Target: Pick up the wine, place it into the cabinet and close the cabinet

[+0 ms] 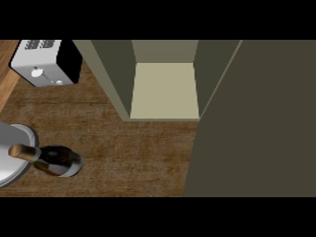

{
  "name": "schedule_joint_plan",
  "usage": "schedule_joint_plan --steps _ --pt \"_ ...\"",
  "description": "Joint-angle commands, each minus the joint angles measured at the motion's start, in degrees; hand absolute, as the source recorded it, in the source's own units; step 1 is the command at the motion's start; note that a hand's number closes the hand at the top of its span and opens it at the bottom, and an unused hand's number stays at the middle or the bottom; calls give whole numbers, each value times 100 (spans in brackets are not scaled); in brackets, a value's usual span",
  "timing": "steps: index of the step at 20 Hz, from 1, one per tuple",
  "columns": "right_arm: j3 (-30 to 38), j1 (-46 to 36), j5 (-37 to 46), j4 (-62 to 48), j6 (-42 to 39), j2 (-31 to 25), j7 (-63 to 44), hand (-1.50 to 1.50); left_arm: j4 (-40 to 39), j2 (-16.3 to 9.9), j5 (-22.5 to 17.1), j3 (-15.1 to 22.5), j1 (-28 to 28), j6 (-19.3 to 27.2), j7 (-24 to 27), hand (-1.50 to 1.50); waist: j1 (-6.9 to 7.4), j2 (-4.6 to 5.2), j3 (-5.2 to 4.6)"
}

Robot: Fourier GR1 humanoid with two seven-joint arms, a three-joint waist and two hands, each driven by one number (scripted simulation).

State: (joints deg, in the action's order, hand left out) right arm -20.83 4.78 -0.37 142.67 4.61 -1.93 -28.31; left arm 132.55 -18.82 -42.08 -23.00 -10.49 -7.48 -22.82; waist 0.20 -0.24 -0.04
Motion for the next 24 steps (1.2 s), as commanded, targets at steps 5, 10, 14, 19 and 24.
schedule_joint_plan --steps 5,10,14,19,24 --pt "-78 -261 524 931 359 -153 -832 -150 409 40 -224 -300 -207 -82 -228 -150 8 -3 -3" --pt "-499 238 644 1040 486 -291 -490 -150 372 97 -248 -339 -223 -84 -350 -150 -24 -11 2" --pt "-785 -319 1017 1195 800 -320 -1239 -150 -38 150 32 -300 -24 -174 -129 -150 -49 -10 -8" --pt "-957 -107 956 1392 927 -545 -1122 -150 -795 254 515 -72 205 -423 197 -150 -165 -7 -9" --pt "-884 -584 1045 995 1137 -534 -1106 -150 -815 481 590 21 -118 -734 332 -150 -51 0 -5"
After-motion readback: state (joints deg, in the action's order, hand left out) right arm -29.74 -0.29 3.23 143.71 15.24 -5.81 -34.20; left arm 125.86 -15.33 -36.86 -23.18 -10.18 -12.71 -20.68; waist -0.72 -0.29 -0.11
